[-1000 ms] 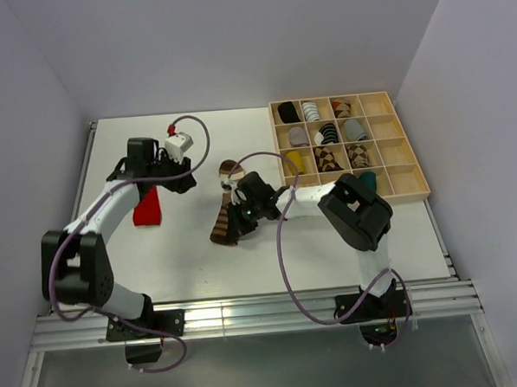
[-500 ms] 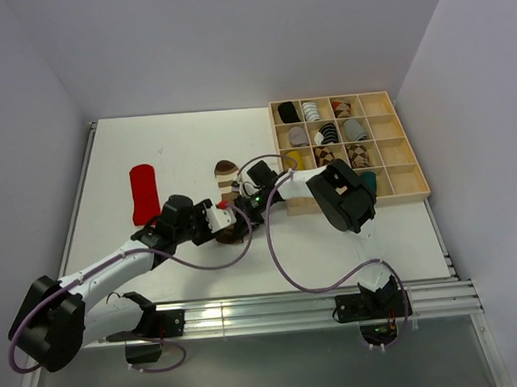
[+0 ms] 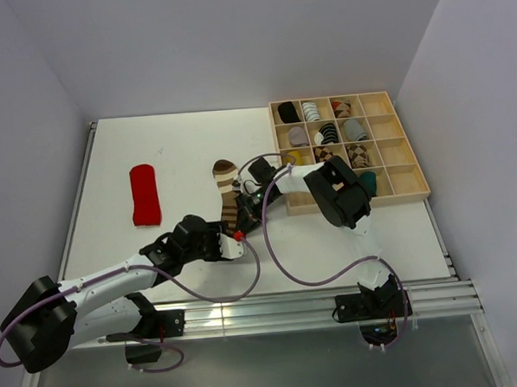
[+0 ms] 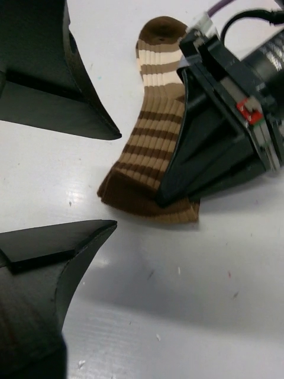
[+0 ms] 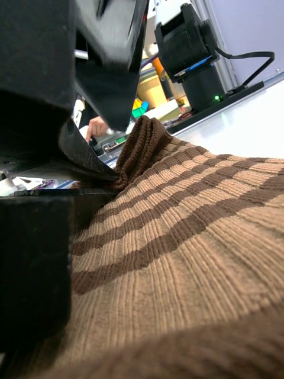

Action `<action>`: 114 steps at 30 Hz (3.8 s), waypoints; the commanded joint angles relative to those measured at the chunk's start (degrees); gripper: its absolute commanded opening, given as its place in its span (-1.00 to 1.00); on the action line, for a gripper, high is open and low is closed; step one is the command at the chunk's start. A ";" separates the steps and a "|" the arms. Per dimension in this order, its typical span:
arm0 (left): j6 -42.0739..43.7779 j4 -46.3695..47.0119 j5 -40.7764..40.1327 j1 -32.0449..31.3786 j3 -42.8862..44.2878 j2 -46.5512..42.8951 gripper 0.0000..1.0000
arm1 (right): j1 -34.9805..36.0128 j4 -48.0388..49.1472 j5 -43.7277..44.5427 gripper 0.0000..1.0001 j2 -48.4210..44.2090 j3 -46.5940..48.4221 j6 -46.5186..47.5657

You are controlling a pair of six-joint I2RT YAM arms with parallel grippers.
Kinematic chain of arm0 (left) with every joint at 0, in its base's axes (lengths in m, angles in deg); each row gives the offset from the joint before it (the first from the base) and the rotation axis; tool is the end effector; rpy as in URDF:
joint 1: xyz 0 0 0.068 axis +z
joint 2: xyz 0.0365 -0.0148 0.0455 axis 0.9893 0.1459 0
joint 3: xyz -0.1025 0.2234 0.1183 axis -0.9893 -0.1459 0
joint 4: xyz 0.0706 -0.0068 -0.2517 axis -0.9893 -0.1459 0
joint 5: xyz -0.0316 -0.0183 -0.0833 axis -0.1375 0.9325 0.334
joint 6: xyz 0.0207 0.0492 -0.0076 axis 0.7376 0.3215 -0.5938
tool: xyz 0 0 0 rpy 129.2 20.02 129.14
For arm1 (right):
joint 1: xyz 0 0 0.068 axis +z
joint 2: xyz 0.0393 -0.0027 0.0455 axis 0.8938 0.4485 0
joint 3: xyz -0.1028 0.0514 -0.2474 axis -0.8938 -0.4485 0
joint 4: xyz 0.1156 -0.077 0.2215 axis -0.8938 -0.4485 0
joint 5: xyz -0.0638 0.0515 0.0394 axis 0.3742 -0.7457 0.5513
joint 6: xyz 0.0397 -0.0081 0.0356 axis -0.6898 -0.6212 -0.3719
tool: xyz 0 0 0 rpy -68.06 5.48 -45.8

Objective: Roll the socks
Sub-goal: Roll the sock at the center of the board.

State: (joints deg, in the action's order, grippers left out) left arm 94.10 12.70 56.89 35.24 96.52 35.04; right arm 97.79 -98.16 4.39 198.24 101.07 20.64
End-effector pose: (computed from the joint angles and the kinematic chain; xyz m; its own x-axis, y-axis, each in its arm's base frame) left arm 0.1445 -0.1569 0.1774 0.2594 0.7364 -0.6248 0.8353 0.1537 0.5279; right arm 0.3278 0.2617 0.0846 -0.9170 -0.3988 0.0126 -0.1844 0.4515 0.8730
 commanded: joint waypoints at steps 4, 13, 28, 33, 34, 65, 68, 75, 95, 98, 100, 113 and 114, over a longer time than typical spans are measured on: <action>3.84 2.55 -2.76 -4.42 -2.96 0.73 0.25 | -1.92 -7.62 8.68 -0.94 4.60 -0.01 -0.63; 4.82 12.13 -5.67 -6.89 -4.81 5.03 0.26 | -2.00 -8.94 9.04 -0.94 4.60 0.60 0.33; 6.48 10.64 -2.87 -0.74 0.90 16.28 0.01 | -2.27 -9.91 8.69 -0.96 3.81 -0.10 2.09; 7.54 7.40 -0.58 1.45 2.22 18.40 -0.06 | -2.44 -10.00 8.25 -0.97 3.55 0.08 2.53; 7.72 6.78 0.21 1.63 2.83 18.83 -0.08 | -2.44 -9.91 8.16 -0.97 3.55 0.08 2.53; 4.99 -42.34 28.77 12.79 29.63 34.30 -0.99 | -3.23 2.20 29.68 -0.05 -17.88 -8.43 -6.51; 7.53 -49.46 33.26 16.21 33.42 37.55 -0.99 | -3.85 5.20 33.72 -0.04 -22.81 -11.60 -8.88; 14.38 -63.43 38.35 21.58 39.65 47.21 -0.99 | -2.62 13.98 44.26 -0.10 -38.43 -21.53 -10.04; 17.74 -74.97 38.19 25.63 49.33 63.31 -0.99 | 31.29 30.97 62.46 0.04 -40.94 -30.17 15.35; 17.38 -75.23 37.92 25.89 49.77 63.92 -0.99 | 34.20 29.47 63.70 0.07 -37.07 -27.44 17.46; 17.47 -75.40 37.92 25.98 50.03 64.36 -0.99 | 34.91 29.03 63.44 0.10 -34.95 -26.38 18.26; 17.30 -76.02 37.92 25.98 50.65 65.24 -0.99 | 37.11 26.13 66.07 0.15 -26.95 -21.72 23.19; 17.30 -75.93 38.01 26.07 50.65 65.33 -0.99 | 37.11 26.22 66.34 0.15 -26.08 -21.72 23.45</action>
State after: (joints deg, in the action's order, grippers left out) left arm 109.80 -67.56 99.16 60.97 146.48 98.75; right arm 134.42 -72.08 68.56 170.70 77.11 41.82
